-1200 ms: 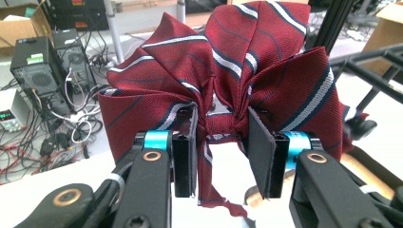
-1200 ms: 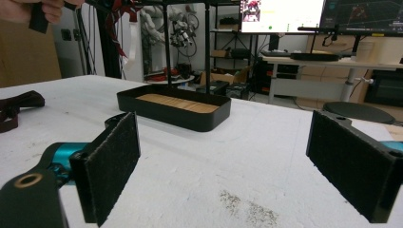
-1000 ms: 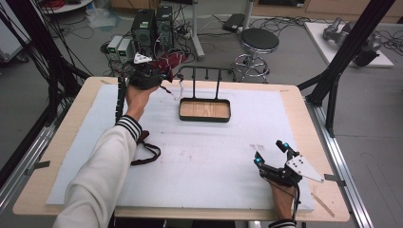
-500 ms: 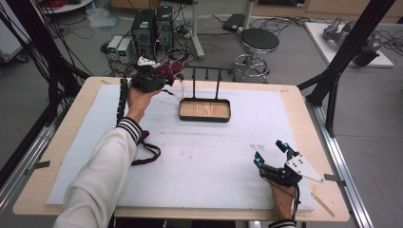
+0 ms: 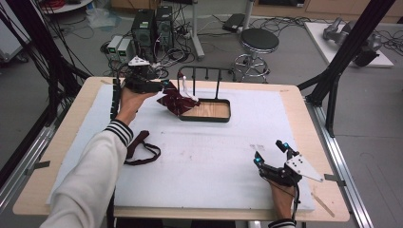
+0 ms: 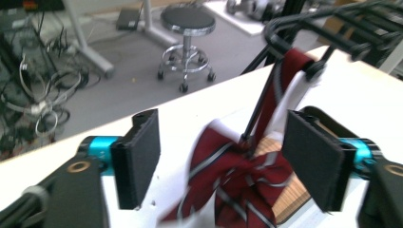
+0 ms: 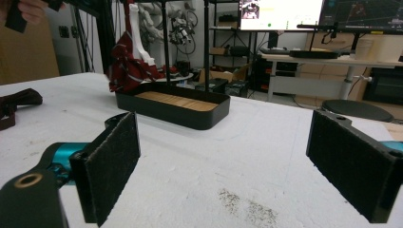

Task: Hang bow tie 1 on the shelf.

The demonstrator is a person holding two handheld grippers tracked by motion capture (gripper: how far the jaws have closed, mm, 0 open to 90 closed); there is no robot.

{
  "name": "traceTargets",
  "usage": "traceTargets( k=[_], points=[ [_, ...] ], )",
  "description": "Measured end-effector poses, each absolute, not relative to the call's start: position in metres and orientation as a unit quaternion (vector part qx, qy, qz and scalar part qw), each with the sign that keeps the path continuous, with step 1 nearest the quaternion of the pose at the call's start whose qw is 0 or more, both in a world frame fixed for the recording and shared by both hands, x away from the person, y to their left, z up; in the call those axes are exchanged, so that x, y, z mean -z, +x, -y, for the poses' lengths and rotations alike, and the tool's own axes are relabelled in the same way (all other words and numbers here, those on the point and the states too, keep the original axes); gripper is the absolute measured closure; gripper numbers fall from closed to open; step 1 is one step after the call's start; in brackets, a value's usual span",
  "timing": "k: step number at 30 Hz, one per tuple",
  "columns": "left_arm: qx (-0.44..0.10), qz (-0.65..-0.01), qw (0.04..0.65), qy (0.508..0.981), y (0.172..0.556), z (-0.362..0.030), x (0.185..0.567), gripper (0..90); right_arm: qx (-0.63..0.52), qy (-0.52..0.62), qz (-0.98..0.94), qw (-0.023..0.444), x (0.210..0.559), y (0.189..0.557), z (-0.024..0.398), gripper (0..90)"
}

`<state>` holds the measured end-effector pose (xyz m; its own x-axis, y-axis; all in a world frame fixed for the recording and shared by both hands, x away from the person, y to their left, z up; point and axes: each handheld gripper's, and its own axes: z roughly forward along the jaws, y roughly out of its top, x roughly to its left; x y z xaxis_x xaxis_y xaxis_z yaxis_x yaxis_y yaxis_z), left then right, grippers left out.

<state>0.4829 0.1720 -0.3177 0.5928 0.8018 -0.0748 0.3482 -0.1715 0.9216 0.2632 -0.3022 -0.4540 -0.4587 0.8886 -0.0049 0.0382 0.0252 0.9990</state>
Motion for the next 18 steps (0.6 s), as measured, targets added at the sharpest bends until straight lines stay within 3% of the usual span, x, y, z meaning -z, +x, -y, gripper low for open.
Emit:
traceTargets(
  k=[3, 18],
  points=[
    [-0.22, -0.376, 0.529, 0.728, 0.474, -0.179, 0.314, 20.6, -0.589, 0.374, -0.619, 0.361, 0.454, 0.263, 0.302, 10.3],
    [-0.259, -0.291, 0.58, 0.715, 0.402, -0.228, 0.308, 17.1, -0.59, 0.373, -0.617, 0.362, 0.454, 0.262, 0.302, 10.3]
  ],
)
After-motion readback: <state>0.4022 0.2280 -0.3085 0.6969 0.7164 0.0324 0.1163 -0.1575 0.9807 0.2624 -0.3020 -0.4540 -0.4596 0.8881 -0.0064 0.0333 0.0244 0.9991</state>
